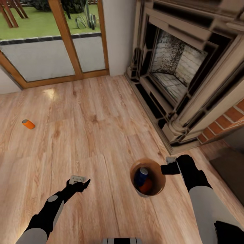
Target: Put the three can of soda from the living room inside the tash can in the kitchen.
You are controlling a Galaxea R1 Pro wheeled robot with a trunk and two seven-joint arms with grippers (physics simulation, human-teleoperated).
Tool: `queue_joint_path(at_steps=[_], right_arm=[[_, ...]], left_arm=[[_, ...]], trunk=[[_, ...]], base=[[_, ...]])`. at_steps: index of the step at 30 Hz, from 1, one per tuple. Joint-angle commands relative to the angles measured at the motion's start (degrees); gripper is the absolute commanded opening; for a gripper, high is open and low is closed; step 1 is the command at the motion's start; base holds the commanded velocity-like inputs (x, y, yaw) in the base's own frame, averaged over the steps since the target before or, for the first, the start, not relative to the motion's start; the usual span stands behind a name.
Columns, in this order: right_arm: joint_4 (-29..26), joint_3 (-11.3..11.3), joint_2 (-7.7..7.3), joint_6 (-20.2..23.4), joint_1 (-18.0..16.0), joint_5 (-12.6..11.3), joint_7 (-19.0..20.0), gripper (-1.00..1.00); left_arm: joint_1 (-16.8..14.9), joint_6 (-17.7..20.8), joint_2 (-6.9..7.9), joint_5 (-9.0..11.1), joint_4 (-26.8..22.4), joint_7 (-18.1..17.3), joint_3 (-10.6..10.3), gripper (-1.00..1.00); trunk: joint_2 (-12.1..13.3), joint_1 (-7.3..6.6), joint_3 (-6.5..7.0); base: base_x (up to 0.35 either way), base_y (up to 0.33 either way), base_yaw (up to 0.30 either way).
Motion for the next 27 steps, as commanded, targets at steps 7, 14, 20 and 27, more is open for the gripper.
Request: queue_joint_path(at_steps=[7, 14, 20, 27], right_arm=[[0.0, 0.0, -0.03, 0.4, 0.0, -1.2, 0.4, -1.00], [0.0, 0.1, 0.09, 0.4, 0.0, -1.2, 0.4, -1.00], [0.0, 0.1, 0.17, 0.4, 0.0, -1.2, 0.4, -1.00], [0.0, 0.1, 0.19, 0.4, 0.0, -1.2, 0.5, -1.00]], left_arm=[[0.0, 0.0, 0.00, 0.0, 0.0, 0.0, 0.0, 1.00], [0.0, 0.0, 0.00, 0.0, 0.0, 0.0, 0.0, 1.00], [0.0, 0.0, 0.00, 0.0, 0.0, 0.0, 0.0, 1.00], [0.0, 0.0, 0.00, 0.0, 0.1, 0.1, 0.0, 1.00]], trunk=[[0.0, 0.00, 0.23], [0.0, 0.00, 0.31], [0.0, 0.00, 0.57], [0.0, 0.00, 0.91]], base=[[0.320, 0.105, 0.153], [0.315, 0.123, 0.059], [0.313, 0.127, 0.187], [0.313, 0.127, 0.213]])
